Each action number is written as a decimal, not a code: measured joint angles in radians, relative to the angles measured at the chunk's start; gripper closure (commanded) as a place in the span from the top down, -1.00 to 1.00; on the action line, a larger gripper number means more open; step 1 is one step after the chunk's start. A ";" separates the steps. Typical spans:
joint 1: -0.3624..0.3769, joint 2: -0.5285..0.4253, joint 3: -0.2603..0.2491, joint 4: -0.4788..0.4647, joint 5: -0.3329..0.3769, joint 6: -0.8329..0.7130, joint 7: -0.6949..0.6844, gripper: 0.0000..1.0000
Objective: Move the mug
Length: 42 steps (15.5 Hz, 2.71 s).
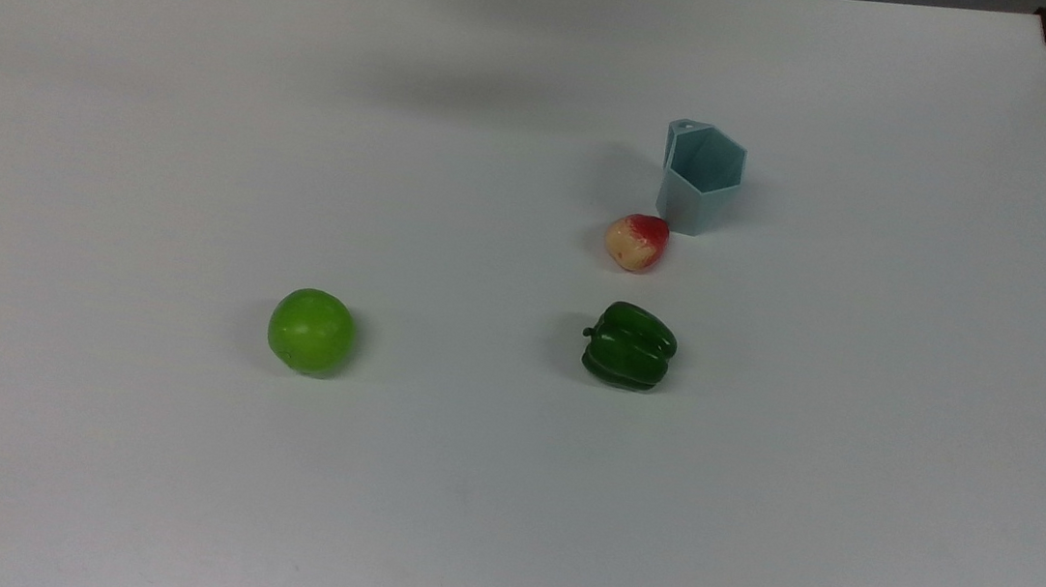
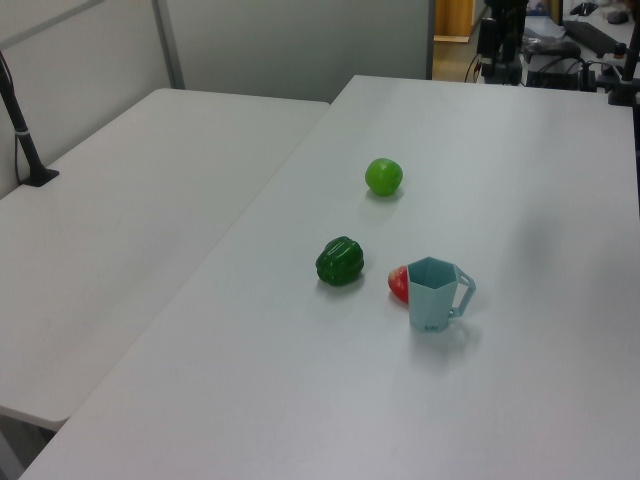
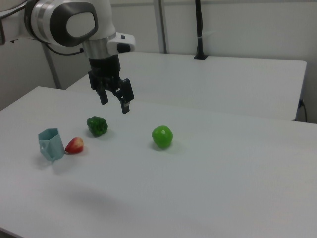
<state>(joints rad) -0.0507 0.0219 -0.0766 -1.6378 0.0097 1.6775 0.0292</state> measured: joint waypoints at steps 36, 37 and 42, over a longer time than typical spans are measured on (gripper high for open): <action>0.337 0.099 0.108 -0.045 0.047 0.068 -0.213 1.00; 0.360 0.104 0.108 -0.057 0.047 0.068 -0.214 1.00; 0.454 0.146 0.109 -0.102 0.046 0.068 -0.215 0.91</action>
<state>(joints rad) 0.4034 0.1683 0.0320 -1.7397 0.0561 1.7459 -0.1863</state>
